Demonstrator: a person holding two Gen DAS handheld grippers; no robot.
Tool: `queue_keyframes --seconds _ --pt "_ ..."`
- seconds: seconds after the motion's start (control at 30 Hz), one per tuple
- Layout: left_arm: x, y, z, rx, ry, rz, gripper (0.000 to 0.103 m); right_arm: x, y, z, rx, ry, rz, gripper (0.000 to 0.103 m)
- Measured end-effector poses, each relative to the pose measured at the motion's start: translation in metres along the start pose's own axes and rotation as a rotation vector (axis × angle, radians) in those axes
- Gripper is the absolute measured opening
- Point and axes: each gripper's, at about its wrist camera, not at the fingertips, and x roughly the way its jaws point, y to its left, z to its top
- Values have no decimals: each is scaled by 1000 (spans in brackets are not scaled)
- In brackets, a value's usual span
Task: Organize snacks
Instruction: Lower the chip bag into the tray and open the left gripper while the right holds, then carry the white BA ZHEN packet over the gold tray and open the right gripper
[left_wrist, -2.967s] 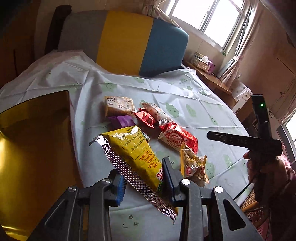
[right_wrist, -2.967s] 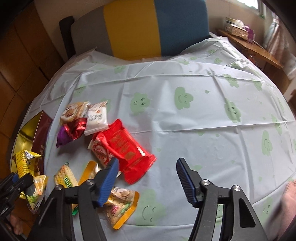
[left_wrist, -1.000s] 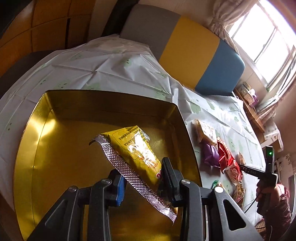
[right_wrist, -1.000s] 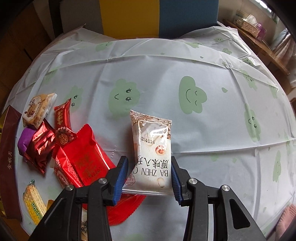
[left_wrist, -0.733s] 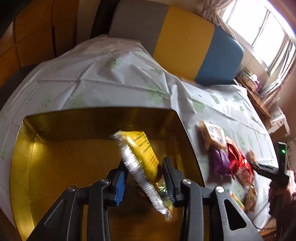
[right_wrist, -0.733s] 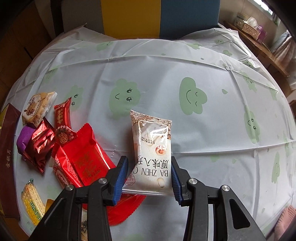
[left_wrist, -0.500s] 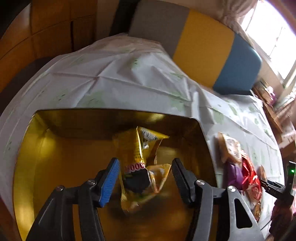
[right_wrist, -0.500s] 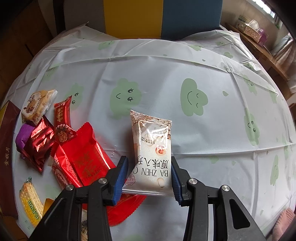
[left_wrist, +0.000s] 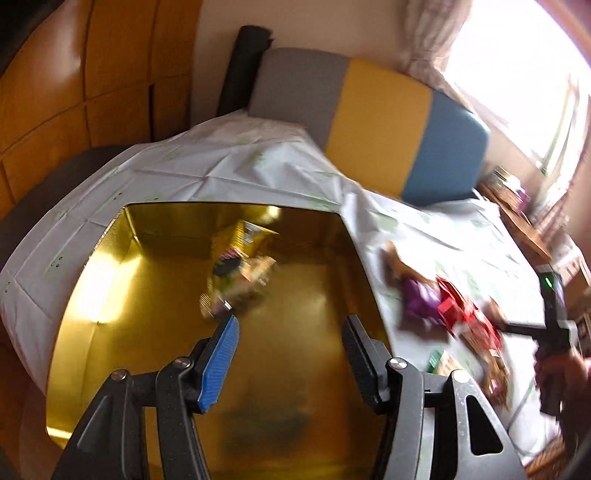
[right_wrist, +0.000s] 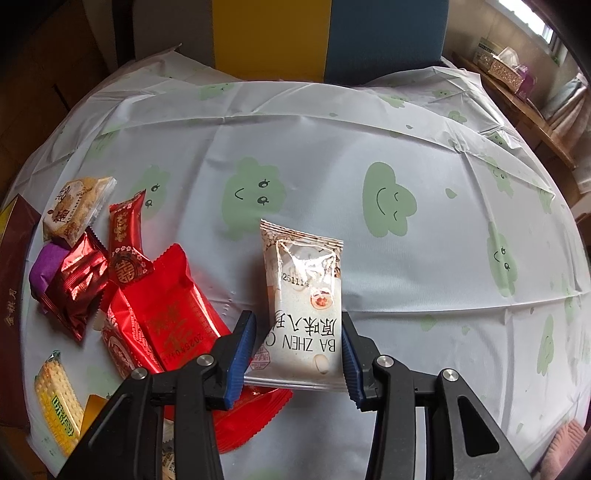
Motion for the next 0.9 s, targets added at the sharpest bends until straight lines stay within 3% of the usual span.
queue_keyframes --seconds 0.2,0.37,0.57,0.7,0.9 --pt "-23 -31 -26 103 -15 -44 58 0 -3 -1 7 -3 5 45" --pt "-26 -47 -45 170 -1 -27 58 -2 2 -1 5 -10 -20 44" --pt "-27 -41 -59 139 26 -27 57 -4 6 -3 10 -17 -34 43" --pt "-34 -29 -57 105 2 -14 56 -17 7 -2 34 -45 -33 43" --pt "-42 -1 -52 39 -32 20 56 -64 33 -7 41 -131 122 43"
